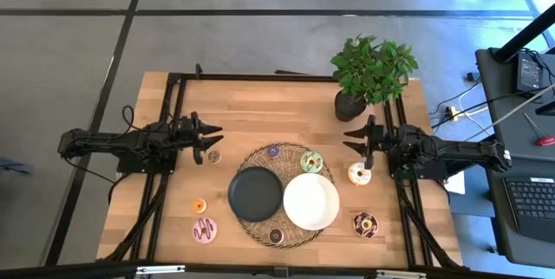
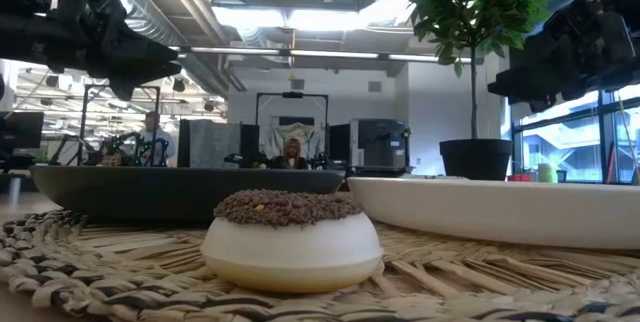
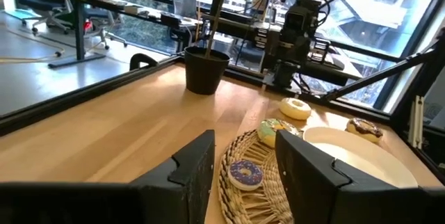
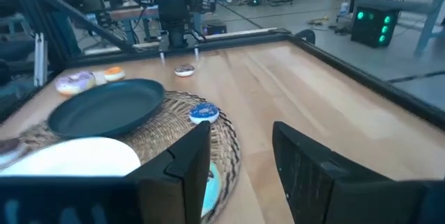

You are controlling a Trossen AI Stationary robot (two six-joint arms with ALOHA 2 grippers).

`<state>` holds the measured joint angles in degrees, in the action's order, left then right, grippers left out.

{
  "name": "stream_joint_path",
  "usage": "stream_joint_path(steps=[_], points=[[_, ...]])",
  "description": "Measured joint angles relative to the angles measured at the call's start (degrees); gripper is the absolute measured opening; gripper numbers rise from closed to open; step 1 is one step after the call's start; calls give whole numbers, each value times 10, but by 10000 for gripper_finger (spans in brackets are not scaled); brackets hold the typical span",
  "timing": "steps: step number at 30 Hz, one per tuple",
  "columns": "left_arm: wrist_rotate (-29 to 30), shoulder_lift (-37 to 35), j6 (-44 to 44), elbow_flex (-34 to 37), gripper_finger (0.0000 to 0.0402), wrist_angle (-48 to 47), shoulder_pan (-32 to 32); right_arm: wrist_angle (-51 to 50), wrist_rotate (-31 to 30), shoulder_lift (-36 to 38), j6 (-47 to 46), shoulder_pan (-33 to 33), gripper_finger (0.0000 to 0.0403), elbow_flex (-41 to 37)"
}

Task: Pick & Place donuts
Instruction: Put the small brown donut into the black plate

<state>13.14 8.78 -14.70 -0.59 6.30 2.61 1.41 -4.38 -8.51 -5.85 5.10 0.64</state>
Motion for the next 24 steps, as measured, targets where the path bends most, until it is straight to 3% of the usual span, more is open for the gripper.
stream_joint_path(steps=[5,10,14,18,24], points=[[30,0,-60,-12,148,12,6,0,-1,-1,5,0,157,0],[42,34,-81,-63,148,-97,5,3,-23,-1,16,0,157,0],[56,96,-179,-130,148,-283,6,3,-27,-1,12,0,157,0],[23,176,-297,-184,148,-424,4,4,-27,-1,13,0,157,0],[-11,305,-332,-201,148,-438,4,6,-41,-1,23,0,157,0]])
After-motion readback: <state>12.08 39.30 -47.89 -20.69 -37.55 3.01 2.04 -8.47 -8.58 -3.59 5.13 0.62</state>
